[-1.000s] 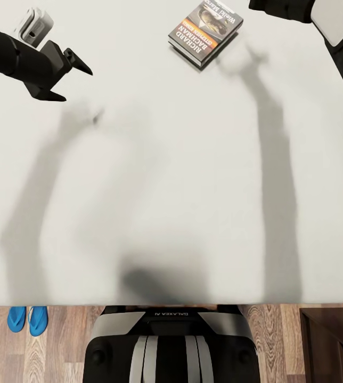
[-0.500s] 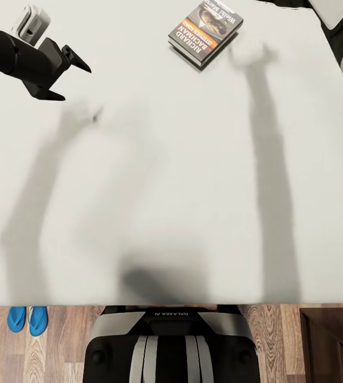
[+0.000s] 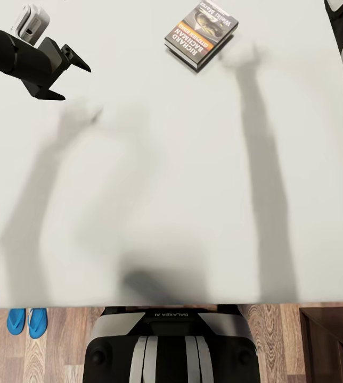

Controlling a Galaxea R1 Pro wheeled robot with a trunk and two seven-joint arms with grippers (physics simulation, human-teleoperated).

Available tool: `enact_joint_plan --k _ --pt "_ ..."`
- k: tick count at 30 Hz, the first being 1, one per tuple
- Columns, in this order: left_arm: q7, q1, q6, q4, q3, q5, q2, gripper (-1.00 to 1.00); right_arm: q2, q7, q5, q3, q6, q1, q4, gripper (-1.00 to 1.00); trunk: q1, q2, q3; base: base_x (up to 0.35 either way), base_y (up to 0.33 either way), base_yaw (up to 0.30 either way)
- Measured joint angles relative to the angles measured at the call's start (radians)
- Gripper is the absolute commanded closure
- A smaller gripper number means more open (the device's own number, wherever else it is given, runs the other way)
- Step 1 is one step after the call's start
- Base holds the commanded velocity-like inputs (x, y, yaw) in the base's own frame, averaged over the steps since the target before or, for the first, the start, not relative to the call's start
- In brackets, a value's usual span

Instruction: In the bedroom, move the book from the bed onto either nightstand, and place the two sandals side by side next to the bed.

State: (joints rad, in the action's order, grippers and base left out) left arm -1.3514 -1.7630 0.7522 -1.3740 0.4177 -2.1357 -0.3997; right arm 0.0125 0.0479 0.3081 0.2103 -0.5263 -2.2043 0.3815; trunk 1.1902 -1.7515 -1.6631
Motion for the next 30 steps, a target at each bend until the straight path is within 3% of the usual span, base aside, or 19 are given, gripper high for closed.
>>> enact_joint_plan --k 9,17,24,27,30 --pt "-0.001 0.0 0.0 0.0 0.0 0.001 0.0 -1.0 -0.008 0.0 0.007 0.004 -0.038 0.009 0.002 -1.0 0.0 0.0 0.012 0.0 0.0 -0.066" --pt "-0.001 0.0 0.0 0.002 0.006 0.003 0.001 -1.0 -0.086 -0.007 0.014 -0.017 -0.034 0.034 -0.004 -1.0 0.0 0.0 0.019 0.0 0.0 -0.029" --pt "-0.002 0.004 0.0 0.0 0.006 0.004 0.0 -1.0 -0.155 -0.037 0.112 -0.117 -0.018 0.103 -0.064 -1.0 0.0 0.0 0.02 0.0 0.0 -0.005" --pt "-0.002 0.005 0.0 0.0 0.007 0.004 0.0 -1.0 -0.179 -0.044 0.131 -0.141 0.013 0.126 -0.082 -1.0 0.0 0.0 0.021 0.0 0.0 -0.002" --pt "-0.002 0.006 0.002 0.0 0.007 0.005 0.0 -1.0 -0.187 -0.048 0.144 -0.147 0.041 0.138 -0.092 -1.0 0.0 0.0 0.021 0.0 0.0 0.0"
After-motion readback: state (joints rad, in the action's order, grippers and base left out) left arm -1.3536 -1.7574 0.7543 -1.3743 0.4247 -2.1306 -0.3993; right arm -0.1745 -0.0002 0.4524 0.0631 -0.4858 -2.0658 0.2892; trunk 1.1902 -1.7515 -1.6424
